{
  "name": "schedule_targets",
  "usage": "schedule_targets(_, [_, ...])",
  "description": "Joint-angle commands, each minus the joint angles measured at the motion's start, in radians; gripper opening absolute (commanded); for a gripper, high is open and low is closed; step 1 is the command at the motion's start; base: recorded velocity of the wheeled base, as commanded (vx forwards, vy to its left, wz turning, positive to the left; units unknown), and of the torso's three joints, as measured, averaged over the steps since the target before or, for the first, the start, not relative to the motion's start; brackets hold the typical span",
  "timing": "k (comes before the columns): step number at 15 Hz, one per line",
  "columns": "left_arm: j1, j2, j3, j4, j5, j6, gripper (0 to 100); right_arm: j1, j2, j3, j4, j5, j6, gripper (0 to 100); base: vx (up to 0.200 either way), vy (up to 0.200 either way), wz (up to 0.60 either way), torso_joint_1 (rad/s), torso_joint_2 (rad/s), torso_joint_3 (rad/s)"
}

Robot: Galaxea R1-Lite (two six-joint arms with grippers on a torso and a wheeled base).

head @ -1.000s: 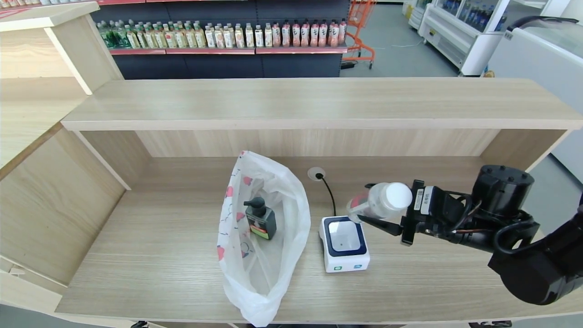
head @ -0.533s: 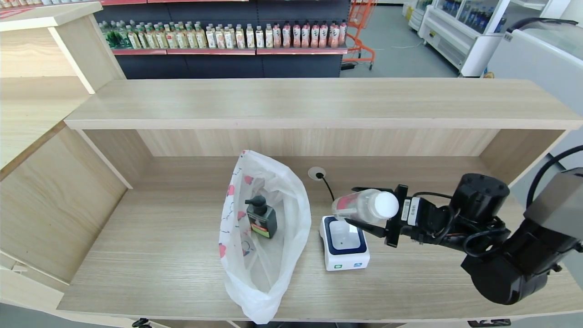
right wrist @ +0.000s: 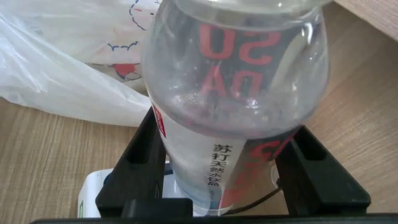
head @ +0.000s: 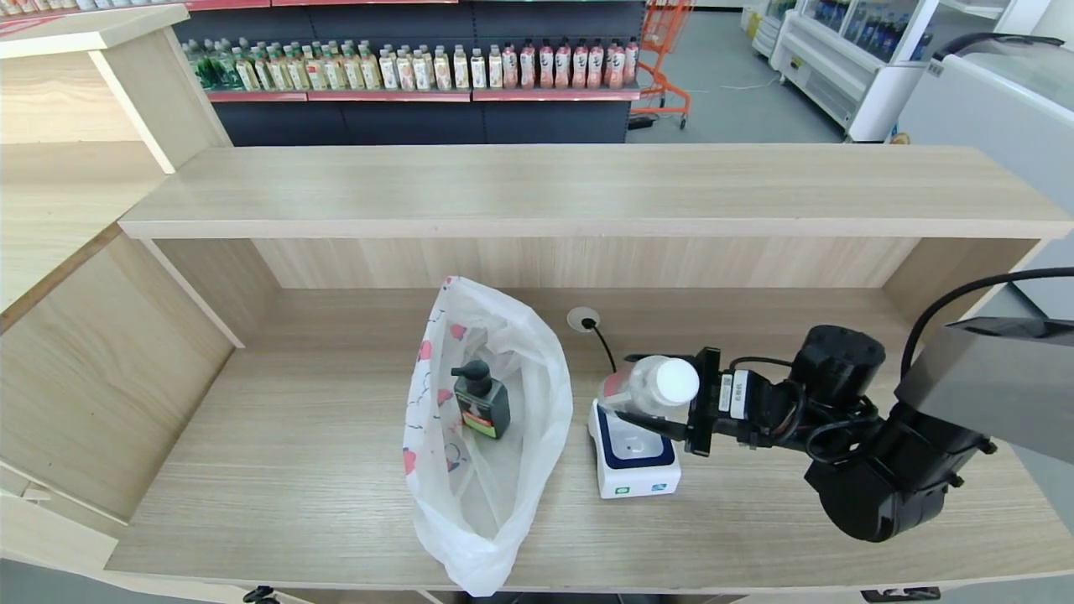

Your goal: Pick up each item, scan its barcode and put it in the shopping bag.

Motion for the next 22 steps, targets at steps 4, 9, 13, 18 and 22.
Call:
schedule_targets(4, [0.0, 0.0, 0.0, 0.0, 0.0, 0.0, 100, -0.003, 0.027, -0.025, 0.004, 0.012, 0.0, 0, 0.0, 0.0, 0.0, 0.0, 0.0, 0.0])
schedule_targets(9, [0.0, 0.0, 0.0, 0.0, 0.0, 0.0, 100, -0.003, 0.013, -0.023, 0.004, 0.012, -0.005, 0, 0.0, 0.0, 0.0, 0.0, 0.0, 0.0])
schedule_targets(13, [0.0, 0.0, 0.0, 0.0, 0.0, 0.0, 100, -0.034, -0.148, 0.01, 0.004, 0.01, 0.133, 0, 0.0, 0.0, 0.0, 0.0, 0.0, 0.0])
schedule_targets(18, [0.0, 0.0, 0.0, 0.0, 0.0, 0.0, 100, -0.153, -0.57, 0.147, 0.126, -0.141, 0.639, 0, 0.0, 0.0, 0.0, 0.0, 0.0, 0.0])
schedule_targets(22, [0.0, 0.0, 0.0, 0.0, 0.0, 0.0, 100, -0.152, -0.757, 0.144, 0.631, -0.402, 0.851, 0, 0.0, 0.0, 0.0, 0.0, 0.0, 0.0])
